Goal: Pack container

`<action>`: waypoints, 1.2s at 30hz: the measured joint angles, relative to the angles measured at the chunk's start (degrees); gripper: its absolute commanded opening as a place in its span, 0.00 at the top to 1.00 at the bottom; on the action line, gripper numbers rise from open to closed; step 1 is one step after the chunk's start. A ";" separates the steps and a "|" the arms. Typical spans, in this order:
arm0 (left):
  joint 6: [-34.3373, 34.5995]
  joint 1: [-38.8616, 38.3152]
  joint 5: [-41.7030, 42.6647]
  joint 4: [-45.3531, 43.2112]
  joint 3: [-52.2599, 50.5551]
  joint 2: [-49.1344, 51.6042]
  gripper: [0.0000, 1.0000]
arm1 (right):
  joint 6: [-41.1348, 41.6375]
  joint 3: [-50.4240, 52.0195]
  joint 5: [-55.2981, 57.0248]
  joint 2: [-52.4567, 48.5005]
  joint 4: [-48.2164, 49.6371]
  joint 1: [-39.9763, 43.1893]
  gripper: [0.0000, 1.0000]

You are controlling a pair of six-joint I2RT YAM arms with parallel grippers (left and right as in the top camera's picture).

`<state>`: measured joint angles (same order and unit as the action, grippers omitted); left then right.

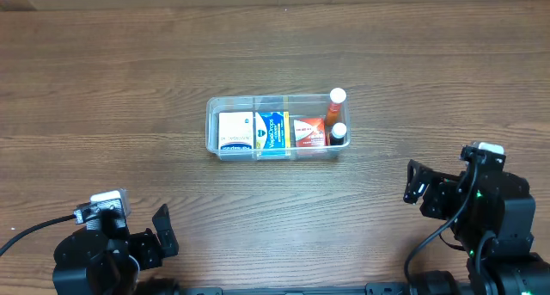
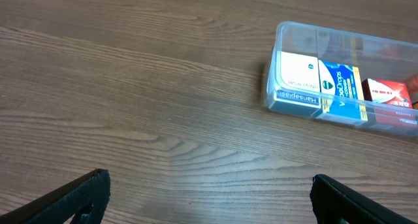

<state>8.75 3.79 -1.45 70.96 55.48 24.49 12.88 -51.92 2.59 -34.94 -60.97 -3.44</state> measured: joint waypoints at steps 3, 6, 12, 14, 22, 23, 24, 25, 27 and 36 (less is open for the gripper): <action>0.00 0.00 0.00 0.09 -0.02 0.00 0.00 | -0.48 6.10 0.17 6.43 4.70 0.02 0.00; 0.00 0.00 0.00 0.04 -0.07 0.00 0.00 | -0.66 15.65 -0.50 17.90 11.17 0.02 0.00; 0.00 0.00 0.00 0.15 -0.07 0.00 0.00 | -2.47 27.04 -2.58 29.75 24.81 0.02 0.00; 0.00 0.00 0.00 0.17 -0.07 0.00 0.00 | -3.98 30.84 -3.26 32.92 32.09 0.02 0.00; 0.00 0.00 0.00 0.17 -0.07 0.00 0.00 | -9.18 43.36 -3.87 34.14 59.52 0.02 0.00; 0.00 0.00 0.00 0.15 -0.07 0.00 0.00 | -10.29 44.37 -3.87 34.16 60.22 0.02 0.00; 0.00 0.00 0.00 0.17 -0.07 0.00 0.00 | -11.34 45.59 -3.87 34.16 60.39 0.02 0.00; 0.00 0.00 0.00 0.17 -0.07 0.00 0.00 | -12.22 47.32 -3.87 34.16 60.26 0.02 0.00; 0.00 0.00 0.00 0.17 -0.07 0.00 0.00 | -13.31 50.49 -3.87 34.16 57.64 0.02 0.00; 0.00 0.00 0.00 0.17 -0.07 0.00 0.00 | -14.29 50.88 -3.89 34.10 55.84 0.02 0.00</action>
<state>8.75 3.79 -1.45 71.13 55.42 24.49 -1.41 -1.04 -1.30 -0.84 -5.13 -3.42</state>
